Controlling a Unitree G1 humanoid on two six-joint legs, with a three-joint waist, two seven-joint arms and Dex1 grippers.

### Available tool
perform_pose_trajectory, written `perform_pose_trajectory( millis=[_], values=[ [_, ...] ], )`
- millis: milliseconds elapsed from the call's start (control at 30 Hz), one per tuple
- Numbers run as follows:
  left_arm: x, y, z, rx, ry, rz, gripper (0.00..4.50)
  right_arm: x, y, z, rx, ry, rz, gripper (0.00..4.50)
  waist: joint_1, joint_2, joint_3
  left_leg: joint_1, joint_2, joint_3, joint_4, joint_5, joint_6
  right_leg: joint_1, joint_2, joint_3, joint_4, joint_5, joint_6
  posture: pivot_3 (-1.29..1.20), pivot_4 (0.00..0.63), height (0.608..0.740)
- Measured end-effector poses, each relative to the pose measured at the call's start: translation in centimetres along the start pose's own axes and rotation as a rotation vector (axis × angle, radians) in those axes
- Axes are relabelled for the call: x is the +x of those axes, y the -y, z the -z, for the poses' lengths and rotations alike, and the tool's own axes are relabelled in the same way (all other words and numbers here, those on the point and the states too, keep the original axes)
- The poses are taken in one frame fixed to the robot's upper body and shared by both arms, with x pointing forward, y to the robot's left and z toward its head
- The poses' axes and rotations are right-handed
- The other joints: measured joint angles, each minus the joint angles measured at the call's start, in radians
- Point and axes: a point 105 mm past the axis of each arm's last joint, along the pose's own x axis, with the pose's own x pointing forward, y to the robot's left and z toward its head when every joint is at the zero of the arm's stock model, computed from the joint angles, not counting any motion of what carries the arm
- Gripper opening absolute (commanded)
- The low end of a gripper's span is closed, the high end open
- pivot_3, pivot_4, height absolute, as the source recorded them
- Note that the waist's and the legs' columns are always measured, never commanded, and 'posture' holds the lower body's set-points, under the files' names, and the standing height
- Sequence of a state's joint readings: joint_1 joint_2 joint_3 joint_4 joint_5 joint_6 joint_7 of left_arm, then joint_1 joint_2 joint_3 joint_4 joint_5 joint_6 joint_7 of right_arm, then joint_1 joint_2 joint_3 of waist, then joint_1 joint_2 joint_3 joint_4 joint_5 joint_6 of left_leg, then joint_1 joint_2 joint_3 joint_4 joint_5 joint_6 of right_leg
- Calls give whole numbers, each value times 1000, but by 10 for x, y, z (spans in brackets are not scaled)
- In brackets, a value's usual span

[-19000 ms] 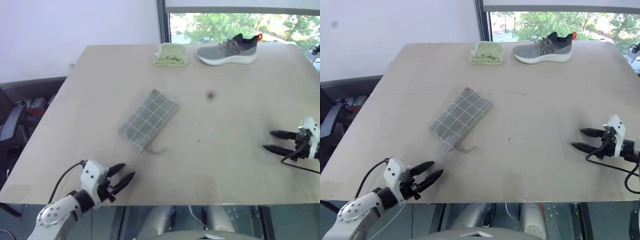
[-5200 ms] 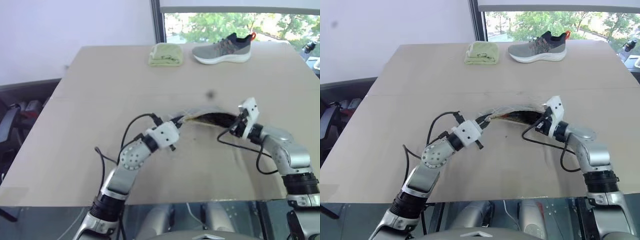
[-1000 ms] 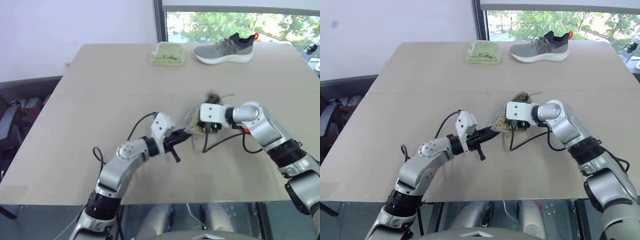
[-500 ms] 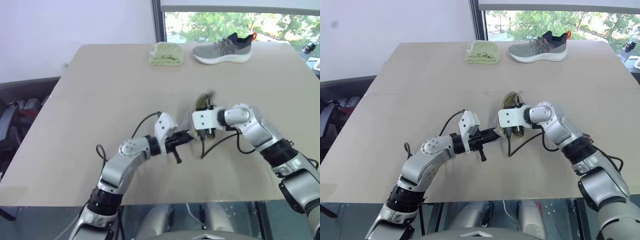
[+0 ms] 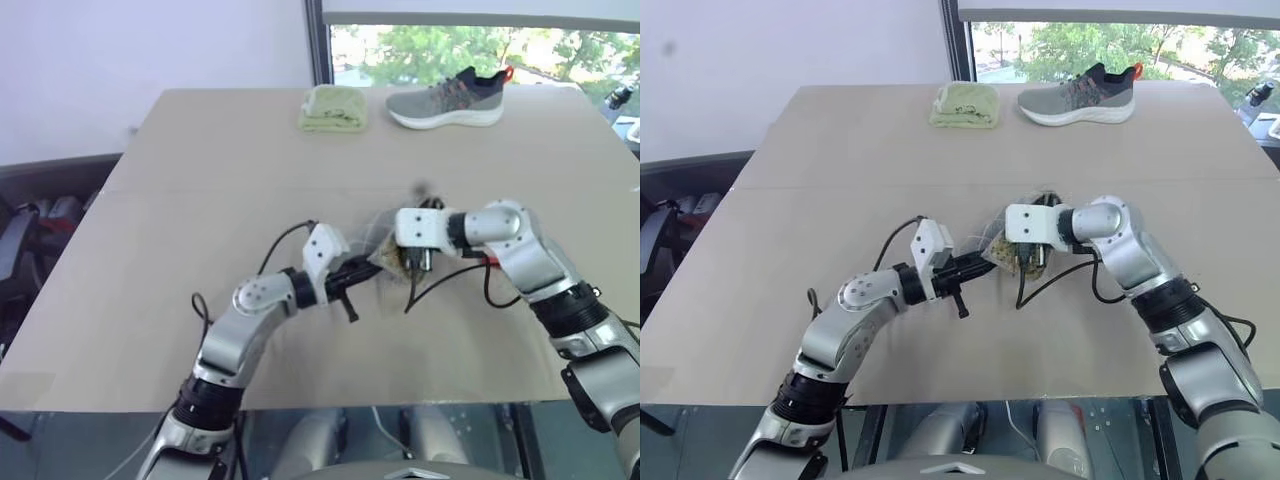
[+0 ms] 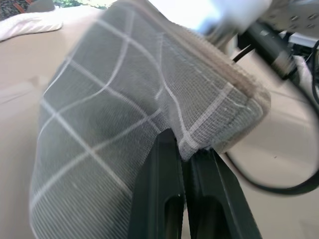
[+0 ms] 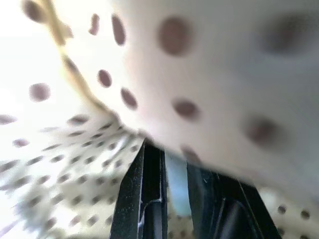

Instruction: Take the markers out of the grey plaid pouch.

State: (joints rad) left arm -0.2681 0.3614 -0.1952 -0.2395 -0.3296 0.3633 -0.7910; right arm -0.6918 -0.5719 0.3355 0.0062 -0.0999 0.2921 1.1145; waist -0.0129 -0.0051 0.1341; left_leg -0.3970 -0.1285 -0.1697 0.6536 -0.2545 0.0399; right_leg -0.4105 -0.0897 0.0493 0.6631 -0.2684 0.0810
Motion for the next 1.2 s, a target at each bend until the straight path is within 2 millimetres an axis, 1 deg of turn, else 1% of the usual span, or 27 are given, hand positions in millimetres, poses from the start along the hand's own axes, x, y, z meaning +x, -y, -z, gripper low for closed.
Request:
perform_pose_trajectory(
  millis=[133, 233, 433, 567, 667, 833, 900, 1000, 1067, 1100, 1133, 1200],
  values=[
    [-8, -10, 4, 10, -11, -27, 0, -25, 4, -5, 141, 31, 10, 183, 1, 0, 0, 0, 0, 0, 0, 0, 0, 0, 0, 0, 0, 0, 0, 0, 150, 740],
    [-10, -15, 3, -12, 4, -35, 0, -35, 2, -5, 228, 35, 6, 183, 1, 0, 0, 0, 0, 0, 0, 0, 0, 0, -1, 0, 0, 0, 0, 0, 150, 740],
    [-10, -16, 0, -85, 33, -27, 0, -43, -2, -6, 294, 28, -2, 183, 2, 0, 0, 0, 0, 0, 0, 0, 0, 0, -1, 0, 0, 0, 0, 0, 150, 740],
    [-8, -18, -2, -89, 36, -32, 0, -59, -16, -5, 325, 10, -64, 183, 8, 0, 0, -2, 0, -1, 0, 0, 0, 0, -2, -1, -1, 0, 0, 0, 150, 740],
    [-7, -20, -1, -86, 33, -41, 0, -67, -20, -4, 347, 13, -85, 183, 5, 0, 0, -1, 0, -1, 0, 0, 0, 0, -2, -1, -1, 0, 0, 0, 150, 740],
    [-9, -28, 3, -68, 18, -86, 0, -95, -21, 2, 404, 5, -74, 183, 10, -1, 0, -2, 0, -1, 0, 0, 0, 0, -2, -2, -1, 0, 0, 0, 150, 740],
    [-12, -31, 3, -51, 15, -104, 0, -105, -17, 0, 433, 36, -52, 183, 8, -1, 0, -1, 0, -1, 0, 0, 0, 0, -2, -1, -1, 0, 0, 0, 150, 740],
    [-16, -36, 3, -22, 3, -127, 0, -114, -10, -2, 465, 71, -10, 183, 9, -1, 0, -1, 0, -1, 0, 0, 0, 0, -2, -1, 0, 0, 0, 0, 150, 740],
    [-20, -41, 2, 4, -4, -153, 0, -121, 1, 5, 509, 76, 52, 183, 10, -1, 0, -1, 0, 0, 0, 0, 0, 0, -2, -1, 0, 0, 0, 0, 150, 740],
    [-23, -44, 1, 18, -9, -166, 0, -125, 8, 14, 533, 59, 100, 183, 12, -1, 0, -1, 0, 0, 0, 0, 0, 0, -2, -1, -1, 0, 0, 0, 150, 740],
    [-24, -45, 1, 24, -11, -171, 0, -127, 11, 18, 543, 46, 121, 183, 13, -1, 0, -1, 0, 0, 0, 0, 0, 0, -2, -1, -1, 0, 0, 0, 150, 740],
    [-30, -49, 1, 74, -34, -193, 0, -138, 23, 45, 573, -40, 233, 183, 16, -1, 0, -1, 0, 0, 0, 0, 0, 0, -2, -1, -1, 0, 0, 0, 150, 740]
  ],
)
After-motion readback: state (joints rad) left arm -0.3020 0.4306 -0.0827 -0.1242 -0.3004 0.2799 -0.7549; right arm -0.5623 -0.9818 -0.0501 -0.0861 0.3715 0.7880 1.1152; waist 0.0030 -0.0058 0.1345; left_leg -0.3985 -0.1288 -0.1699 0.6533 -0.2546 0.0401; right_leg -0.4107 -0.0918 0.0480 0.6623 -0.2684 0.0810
